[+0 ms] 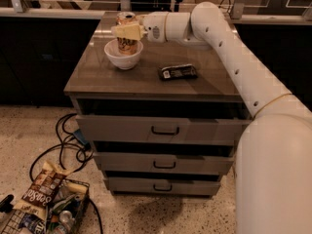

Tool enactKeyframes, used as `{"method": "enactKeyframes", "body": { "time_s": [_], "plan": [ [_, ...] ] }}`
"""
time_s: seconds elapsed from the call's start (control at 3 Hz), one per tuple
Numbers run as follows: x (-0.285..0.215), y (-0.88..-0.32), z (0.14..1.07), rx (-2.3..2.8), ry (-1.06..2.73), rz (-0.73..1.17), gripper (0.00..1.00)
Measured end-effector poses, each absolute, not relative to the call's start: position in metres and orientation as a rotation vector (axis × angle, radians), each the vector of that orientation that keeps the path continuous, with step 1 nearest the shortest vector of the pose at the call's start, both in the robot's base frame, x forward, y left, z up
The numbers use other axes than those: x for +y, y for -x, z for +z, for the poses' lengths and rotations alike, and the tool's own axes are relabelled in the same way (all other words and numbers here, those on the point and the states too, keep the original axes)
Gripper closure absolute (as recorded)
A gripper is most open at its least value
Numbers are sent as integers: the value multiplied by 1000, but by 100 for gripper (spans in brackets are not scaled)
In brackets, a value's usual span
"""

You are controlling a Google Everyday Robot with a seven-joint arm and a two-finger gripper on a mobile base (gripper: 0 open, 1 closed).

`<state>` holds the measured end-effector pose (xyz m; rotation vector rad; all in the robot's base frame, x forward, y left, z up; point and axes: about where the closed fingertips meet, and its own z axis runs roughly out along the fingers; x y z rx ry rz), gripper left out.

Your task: Place orange can into white bowl

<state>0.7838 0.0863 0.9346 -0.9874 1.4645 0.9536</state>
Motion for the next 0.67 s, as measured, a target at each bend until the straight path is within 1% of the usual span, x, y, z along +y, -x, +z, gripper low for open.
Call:
{"method": "enactKeyframes", "body": {
  "time_s": [0.33, 0.67],
  "plan": [
    [90, -783, 934, 1463, 991, 958, 0],
    [90, -783, 934, 1463, 991, 958, 0]
  ]
}}
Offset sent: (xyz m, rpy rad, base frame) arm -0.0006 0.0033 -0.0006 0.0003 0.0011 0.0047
